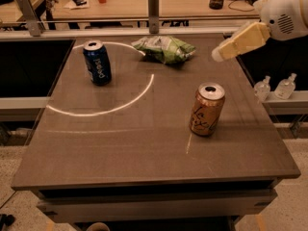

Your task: Move green jalapeno chip bag near orange can

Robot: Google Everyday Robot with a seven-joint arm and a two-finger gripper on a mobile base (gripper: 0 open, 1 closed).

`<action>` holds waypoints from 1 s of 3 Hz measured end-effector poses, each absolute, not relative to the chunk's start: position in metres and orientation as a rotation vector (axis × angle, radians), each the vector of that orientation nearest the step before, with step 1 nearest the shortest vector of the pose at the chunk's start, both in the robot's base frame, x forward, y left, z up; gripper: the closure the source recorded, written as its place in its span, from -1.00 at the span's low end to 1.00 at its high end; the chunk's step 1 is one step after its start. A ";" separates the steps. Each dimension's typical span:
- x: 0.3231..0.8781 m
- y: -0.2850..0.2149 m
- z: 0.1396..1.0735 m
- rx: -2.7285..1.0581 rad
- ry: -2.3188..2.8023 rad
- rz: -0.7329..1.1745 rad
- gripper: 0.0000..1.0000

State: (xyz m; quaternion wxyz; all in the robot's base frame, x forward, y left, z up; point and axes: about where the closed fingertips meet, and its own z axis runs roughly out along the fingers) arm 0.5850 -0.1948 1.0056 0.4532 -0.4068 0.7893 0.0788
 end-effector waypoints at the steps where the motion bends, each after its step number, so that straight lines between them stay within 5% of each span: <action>1: 0.609 -0.194 0.998 -0.880 1.986 0.148 -1.00; 2: 0.663 -0.191 0.981 -0.743 2.047 0.137 -1.00; 3: 0.659 -0.189 0.980 -0.755 2.055 0.143 -1.00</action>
Offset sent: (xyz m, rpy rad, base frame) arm 0.0848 -0.0077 -0.0253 0.0980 -0.0153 -0.3423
